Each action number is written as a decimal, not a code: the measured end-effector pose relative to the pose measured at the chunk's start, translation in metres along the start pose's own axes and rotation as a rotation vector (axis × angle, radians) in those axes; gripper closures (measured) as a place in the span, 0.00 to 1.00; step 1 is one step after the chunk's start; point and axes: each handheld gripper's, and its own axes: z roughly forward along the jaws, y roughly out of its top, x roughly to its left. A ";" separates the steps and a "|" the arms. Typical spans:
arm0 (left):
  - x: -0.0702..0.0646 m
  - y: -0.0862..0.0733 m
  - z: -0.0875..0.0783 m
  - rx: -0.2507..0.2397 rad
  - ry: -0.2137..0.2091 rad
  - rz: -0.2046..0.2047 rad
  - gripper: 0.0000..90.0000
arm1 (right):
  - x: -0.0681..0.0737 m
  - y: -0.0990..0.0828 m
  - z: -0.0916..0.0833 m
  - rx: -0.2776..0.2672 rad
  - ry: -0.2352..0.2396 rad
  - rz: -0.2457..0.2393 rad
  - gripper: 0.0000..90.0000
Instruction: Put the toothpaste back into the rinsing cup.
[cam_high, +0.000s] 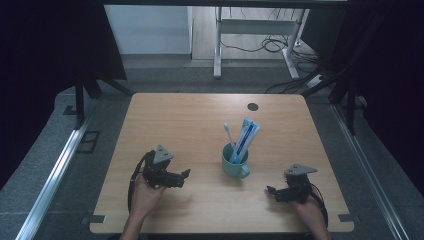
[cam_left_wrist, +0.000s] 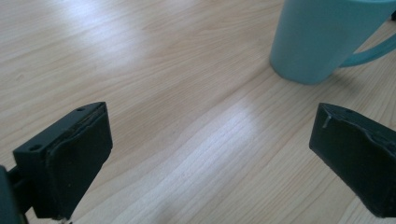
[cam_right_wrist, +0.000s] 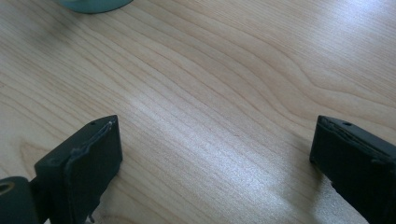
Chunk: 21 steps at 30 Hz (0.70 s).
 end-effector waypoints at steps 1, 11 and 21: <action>0.000 -0.002 0.000 0.002 0.004 -0.002 0.00 | 0.000 0.000 0.000 0.000 0.000 0.000 0.02; 0.001 -0.020 0.007 0.036 0.021 -0.007 0.00 | 0.000 0.000 0.000 -0.001 -0.002 0.001 0.03; -0.002 -0.035 0.019 0.053 0.014 -0.026 0.00 | 0.000 0.000 0.000 -0.001 -0.003 0.001 0.03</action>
